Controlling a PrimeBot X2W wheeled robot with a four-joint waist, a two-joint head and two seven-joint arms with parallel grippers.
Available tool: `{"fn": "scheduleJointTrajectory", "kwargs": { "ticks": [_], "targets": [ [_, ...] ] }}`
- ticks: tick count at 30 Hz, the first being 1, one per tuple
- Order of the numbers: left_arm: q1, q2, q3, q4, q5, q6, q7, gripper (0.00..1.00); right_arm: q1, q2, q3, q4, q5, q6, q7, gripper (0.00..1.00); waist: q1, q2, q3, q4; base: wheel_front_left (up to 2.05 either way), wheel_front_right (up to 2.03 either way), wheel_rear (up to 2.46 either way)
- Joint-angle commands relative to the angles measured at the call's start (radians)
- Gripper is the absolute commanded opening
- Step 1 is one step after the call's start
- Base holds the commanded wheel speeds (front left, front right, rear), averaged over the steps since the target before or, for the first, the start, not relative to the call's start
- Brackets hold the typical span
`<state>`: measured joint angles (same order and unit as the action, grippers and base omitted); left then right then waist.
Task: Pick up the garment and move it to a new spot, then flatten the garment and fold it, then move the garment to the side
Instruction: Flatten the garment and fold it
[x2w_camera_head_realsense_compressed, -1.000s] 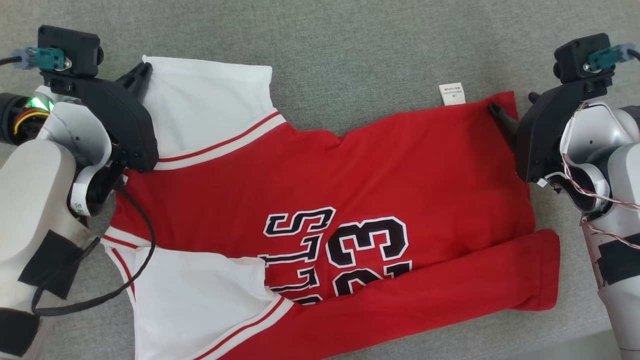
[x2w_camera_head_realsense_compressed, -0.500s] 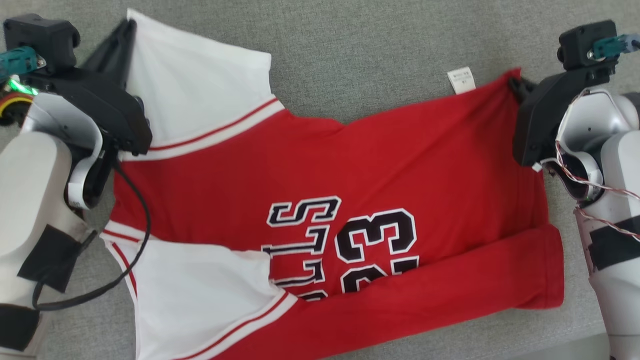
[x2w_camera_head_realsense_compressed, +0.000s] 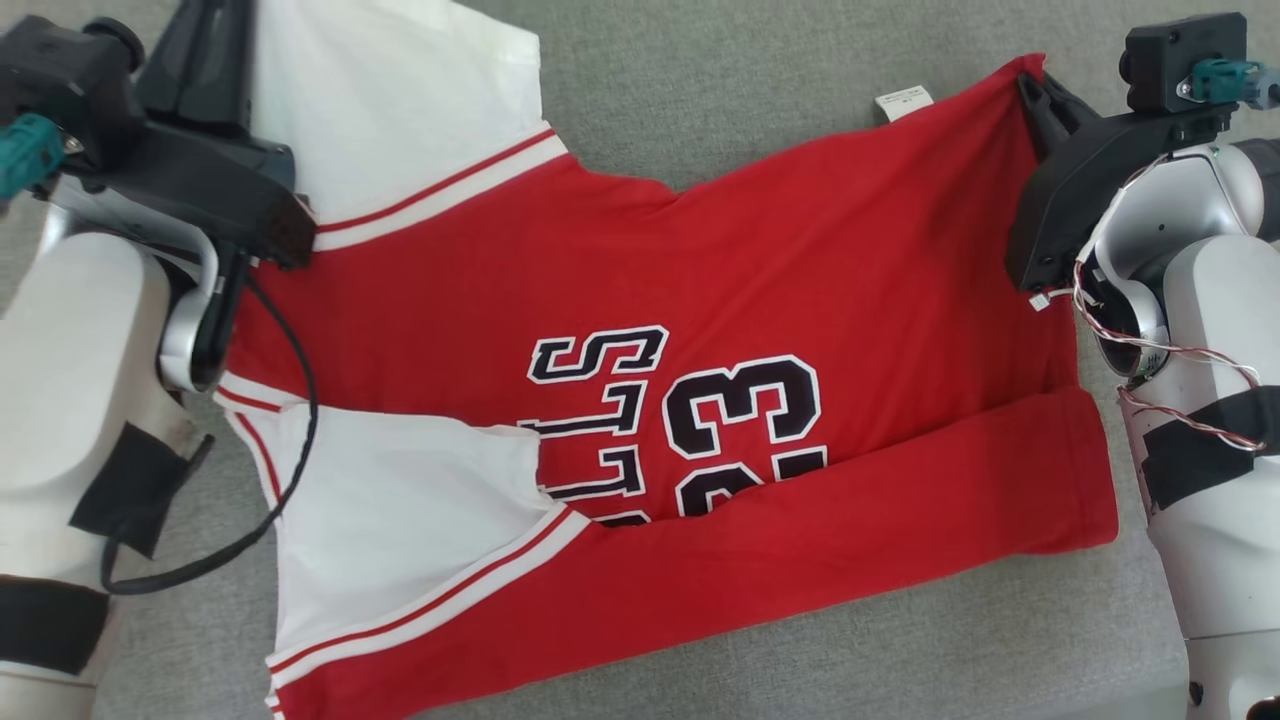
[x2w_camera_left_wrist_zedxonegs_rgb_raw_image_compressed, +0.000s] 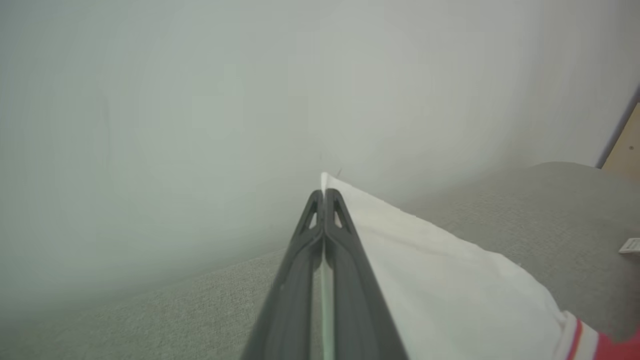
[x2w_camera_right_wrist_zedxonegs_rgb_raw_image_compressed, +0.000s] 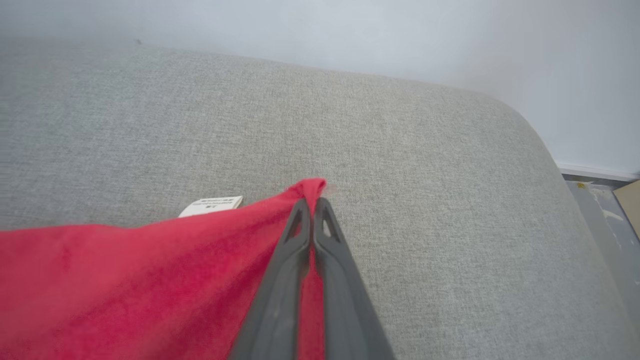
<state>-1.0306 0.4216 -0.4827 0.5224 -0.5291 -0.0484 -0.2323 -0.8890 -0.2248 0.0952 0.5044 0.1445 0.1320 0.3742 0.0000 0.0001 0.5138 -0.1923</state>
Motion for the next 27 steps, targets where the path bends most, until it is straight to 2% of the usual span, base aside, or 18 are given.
{"fn": "scheduleJointTrajectory", "kwargs": {
  "ticks": [1,11,16,21,27],
  "targets": [
    [0.004,-0.006,0.001,0.005,0.001,-0.005,-0.009,0.0,-0.011,-0.002,0.002,0.008,-0.007,-0.002,-0.018,0.0,0.0,-0.0001,-0.012,0.01,0.0,0.0,0.0],
    [0.156,-0.017,-0.025,-0.047,-0.056,-0.064,-0.031,0.0,0.061,-0.072,0.056,0.035,0.038,-0.002,-0.088,0.0,0.0,-0.0001,-0.112,0.067,0.0,0.0,0.0],
    [0.305,-0.016,0.009,-0.149,-0.079,-0.063,-0.034,0.0,0.154,-0.116,0.077,0.004,0.066,-0.002,-0.112,0.0,0.0,-0.0001,-0.175,0.097,0.0,0.0,0.0],
    [0.501,-0.048,0.045,-0.287,-0.066,-0.055,-0.033,0.0,0.282,-0.187,0.106,-0.046,0.06,-0.002,-0.146,0.0,0.0,-0.0001,-0.24,0.145,0.0,0.0,0.0],
    [0.655,-0.091,0.053,-0.358,-0.04,-0.055,-0.033,0.0,0.398,-0.213,0.099,-0.055,0.078,-0.002,-0.145,0.0,0.0,-0.0001,-0.296,0.172,0.0,0.0,0.0]
  ]
}}
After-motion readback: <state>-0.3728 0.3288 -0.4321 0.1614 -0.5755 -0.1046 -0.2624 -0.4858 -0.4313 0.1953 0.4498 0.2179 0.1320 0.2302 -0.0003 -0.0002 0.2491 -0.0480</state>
